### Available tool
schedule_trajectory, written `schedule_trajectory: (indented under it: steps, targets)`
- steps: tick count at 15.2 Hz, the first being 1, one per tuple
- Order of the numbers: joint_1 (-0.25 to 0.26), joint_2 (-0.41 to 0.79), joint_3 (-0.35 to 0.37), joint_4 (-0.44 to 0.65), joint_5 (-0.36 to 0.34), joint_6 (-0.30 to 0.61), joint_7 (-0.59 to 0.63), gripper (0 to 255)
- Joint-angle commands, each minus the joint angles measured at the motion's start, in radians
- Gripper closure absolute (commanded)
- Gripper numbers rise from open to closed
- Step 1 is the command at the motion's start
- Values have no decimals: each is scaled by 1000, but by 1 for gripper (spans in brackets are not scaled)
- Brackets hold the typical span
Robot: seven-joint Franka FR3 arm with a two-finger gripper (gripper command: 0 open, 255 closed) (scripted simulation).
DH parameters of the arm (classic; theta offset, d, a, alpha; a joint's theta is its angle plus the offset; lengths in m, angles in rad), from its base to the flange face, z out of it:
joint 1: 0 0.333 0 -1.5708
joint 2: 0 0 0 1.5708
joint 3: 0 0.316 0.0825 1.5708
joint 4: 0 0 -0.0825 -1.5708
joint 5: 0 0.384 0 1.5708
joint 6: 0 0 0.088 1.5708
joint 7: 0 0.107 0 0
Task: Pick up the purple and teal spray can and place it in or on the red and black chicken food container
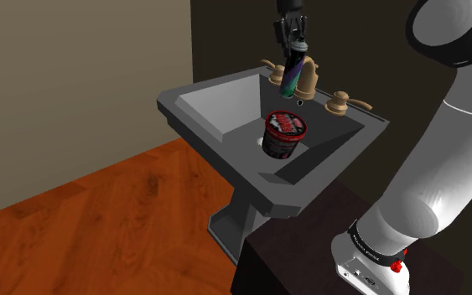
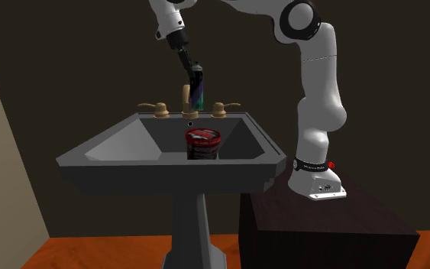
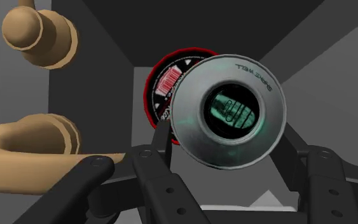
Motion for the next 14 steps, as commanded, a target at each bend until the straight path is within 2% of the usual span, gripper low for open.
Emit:
schedule_trajectory:
  steps: [1, 2, 14]
  targets:
    - [-24, -21, -17, -9, -14, -7, -48, 255]
    - [-38, -32, -28, -9, -23, -14, -76, 255]
    - [-39, -85, -28, -244, -16, 166, -49, 255]
